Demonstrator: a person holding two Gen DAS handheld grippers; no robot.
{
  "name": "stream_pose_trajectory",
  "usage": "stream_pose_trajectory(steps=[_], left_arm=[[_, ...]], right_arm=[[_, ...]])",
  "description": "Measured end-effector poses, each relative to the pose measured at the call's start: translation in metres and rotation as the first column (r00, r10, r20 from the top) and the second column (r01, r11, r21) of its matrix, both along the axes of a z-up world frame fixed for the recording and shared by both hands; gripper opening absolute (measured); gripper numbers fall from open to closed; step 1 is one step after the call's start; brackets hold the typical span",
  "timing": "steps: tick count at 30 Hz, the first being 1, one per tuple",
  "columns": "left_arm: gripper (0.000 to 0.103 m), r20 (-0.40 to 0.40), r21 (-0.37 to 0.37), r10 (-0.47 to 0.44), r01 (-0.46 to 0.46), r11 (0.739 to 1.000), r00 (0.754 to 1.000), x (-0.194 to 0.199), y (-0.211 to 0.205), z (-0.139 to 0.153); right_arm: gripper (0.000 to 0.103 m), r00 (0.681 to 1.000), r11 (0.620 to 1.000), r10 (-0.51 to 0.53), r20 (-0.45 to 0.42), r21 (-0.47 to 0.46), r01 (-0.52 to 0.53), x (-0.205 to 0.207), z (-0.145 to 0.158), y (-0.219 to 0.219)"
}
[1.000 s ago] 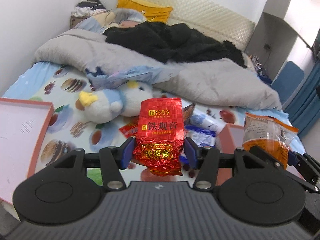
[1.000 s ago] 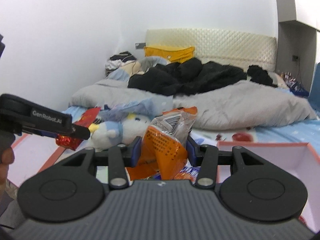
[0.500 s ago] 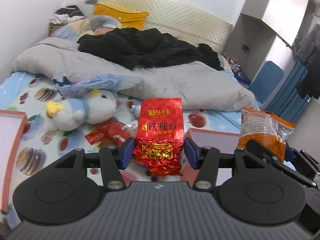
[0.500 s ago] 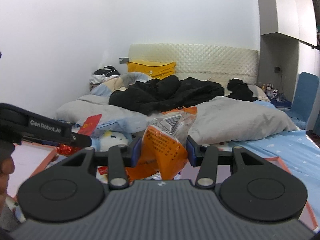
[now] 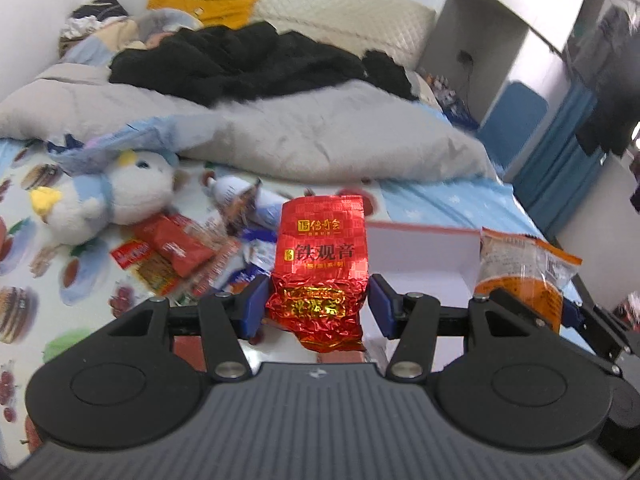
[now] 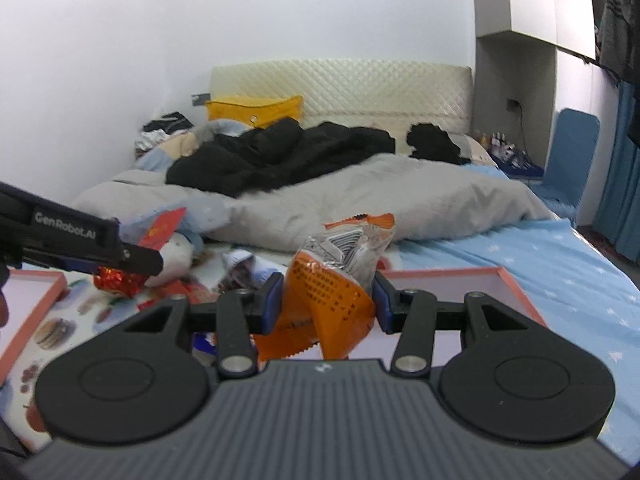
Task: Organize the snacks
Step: 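Lift the red tea packet with the left gripper while the right lifts the orange bag, then lower the red tea packet and orange bag into the pink box, opening both grippers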
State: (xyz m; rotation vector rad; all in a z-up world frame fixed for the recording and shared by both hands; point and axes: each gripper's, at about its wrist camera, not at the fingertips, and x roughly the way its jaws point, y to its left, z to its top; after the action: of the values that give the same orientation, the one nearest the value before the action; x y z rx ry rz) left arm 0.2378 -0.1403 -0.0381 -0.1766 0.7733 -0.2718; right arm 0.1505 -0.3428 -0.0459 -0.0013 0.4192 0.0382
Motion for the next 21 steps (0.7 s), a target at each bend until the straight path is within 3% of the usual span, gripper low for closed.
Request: stream_pose_trajectory(steps=[12,21], left_arm=[[0.060,-0.130,0.054,-0.114,0.122,0.991,0.985,0.025,-0.064,-0.043],[0.060,-0.206,0.062,-0.148,0.164,0.985,0.967,0.038,-0.080,-0.064]], right_arm=[[0.049,0.983,0.999,-0.045,-0.177,0.001,0.046,0.023,-0.042,-0.043],[0.050,0.963,0.999,-0.041,-0.268,-0.017,0.038,0.037,-0.065,-0.050]])
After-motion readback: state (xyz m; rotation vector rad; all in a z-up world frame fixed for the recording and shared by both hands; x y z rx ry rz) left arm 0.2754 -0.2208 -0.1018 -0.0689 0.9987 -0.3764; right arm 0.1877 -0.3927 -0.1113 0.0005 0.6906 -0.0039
